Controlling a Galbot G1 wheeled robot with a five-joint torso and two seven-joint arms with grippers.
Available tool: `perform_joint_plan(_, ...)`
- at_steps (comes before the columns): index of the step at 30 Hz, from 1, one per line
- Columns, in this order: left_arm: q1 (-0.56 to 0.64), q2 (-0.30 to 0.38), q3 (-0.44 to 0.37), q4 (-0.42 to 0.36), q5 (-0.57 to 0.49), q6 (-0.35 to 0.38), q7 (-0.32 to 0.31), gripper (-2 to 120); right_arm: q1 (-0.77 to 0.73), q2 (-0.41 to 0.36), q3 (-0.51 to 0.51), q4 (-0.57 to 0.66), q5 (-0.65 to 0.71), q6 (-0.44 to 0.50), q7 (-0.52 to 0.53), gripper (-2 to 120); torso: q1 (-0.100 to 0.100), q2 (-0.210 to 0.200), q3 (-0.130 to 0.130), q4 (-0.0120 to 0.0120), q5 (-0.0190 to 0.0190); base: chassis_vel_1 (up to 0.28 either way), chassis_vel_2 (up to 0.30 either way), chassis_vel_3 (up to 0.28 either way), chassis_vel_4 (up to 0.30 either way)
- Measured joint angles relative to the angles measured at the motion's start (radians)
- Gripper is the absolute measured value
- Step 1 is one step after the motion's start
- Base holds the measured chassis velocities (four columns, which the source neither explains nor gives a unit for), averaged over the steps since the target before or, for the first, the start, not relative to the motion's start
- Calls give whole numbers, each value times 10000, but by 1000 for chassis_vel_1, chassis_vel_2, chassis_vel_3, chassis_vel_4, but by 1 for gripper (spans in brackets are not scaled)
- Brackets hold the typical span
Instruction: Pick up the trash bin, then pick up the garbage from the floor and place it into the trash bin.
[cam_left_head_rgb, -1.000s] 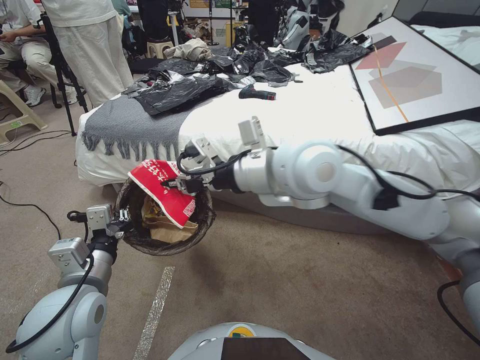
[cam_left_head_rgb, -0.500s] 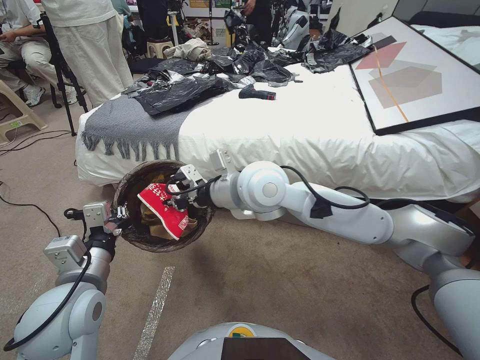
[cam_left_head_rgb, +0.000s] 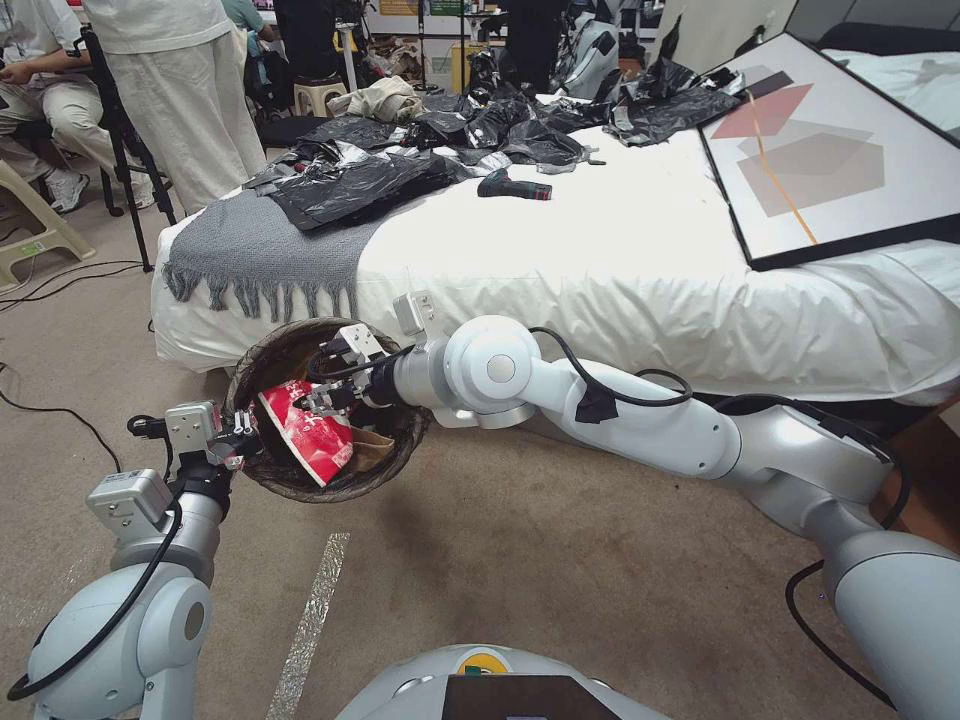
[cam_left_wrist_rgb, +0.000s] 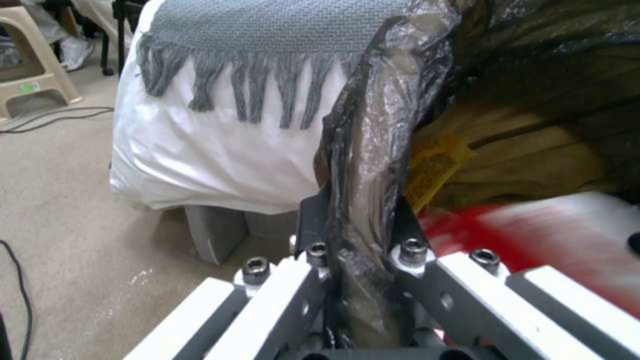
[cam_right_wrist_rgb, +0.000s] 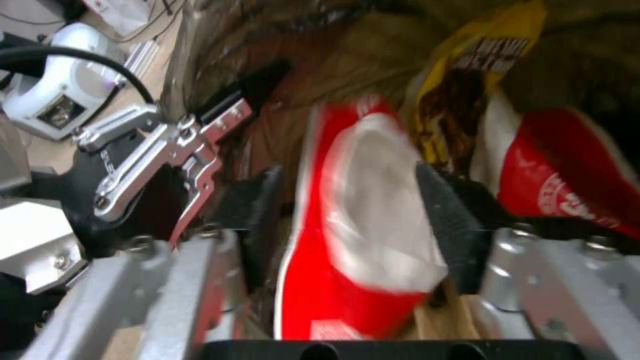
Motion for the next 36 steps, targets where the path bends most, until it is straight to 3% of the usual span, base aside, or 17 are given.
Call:
perform_joint_plan(9,77,6,-6,0,-4,-20,8,0,116,-608,440,532,-285,32,-35,84,0,0,0,1,3,0,0,0,0)
perform_joint_plan(12,95,14,-17,0,-33,-44,0,0,42,-1267,1292,1329,-630,112,-37,97,0,0,0,0,3,0,0,0,0)
perform_joint_plan(16,89,31,-31,0,-76,-71,-33,0,-77,-1642,1880,1723,-837,182,-33,100,0,0,0,-1,3,0,0,0,0)
perform_joint_plan(19,46,60,2,0,-183,-192,-275,0,-546,-2461,2922,2559,-1099,648,539,100,0,0,-1,-2,4,0,0,0,0)
perform_joint_plan(23,59,74,39,1,-204,-197,-298,0,-914,-2946,3227,2898,-1741,883,631,100,0,0,0,-2,3,0,0,0,0)
perform_joint_plan(26,82,81,72,0,-215,-308,-299,0,-2190,-3606,3976,3334,-4643,1751,591,100,0,0,-1,2,1,0,0,0,0)
perform_joint_plan(27,82,81,72,0,-215,-308,-299,0,-2190,-3606,3976,3334,-4643,1751,591,100,0,0,-1,2,1,0,0,0,0)
perform_joint_plan(30,181,82,60,0,-256,-474,-287,0,-4650,-3983,5714,3518,-7453,2328,-76,100,0,0,0,-1,6,0,0,0,0)
perform_joint_plan(31,181,82,60,0,-256,-474,-287,0,-4650,-3983,5714,3518,-7453,2328,-76,100,0,0,0,-1,6,0,0,0,0)
perform_joint_plan(34,209,125,20,0,-306,-618,-277,0,-7211,-4068,7637,3377,-9774,3080,-868,100,0,1,-1,-2,3,0,0,0,0)
perform_joint_plan(36,207,139,6,0,-327,-643,-277,0,-8005,-3990,8177,3290,-10427,3305,-1122,100,0,0,-1,-3,7,0,0,0,0)
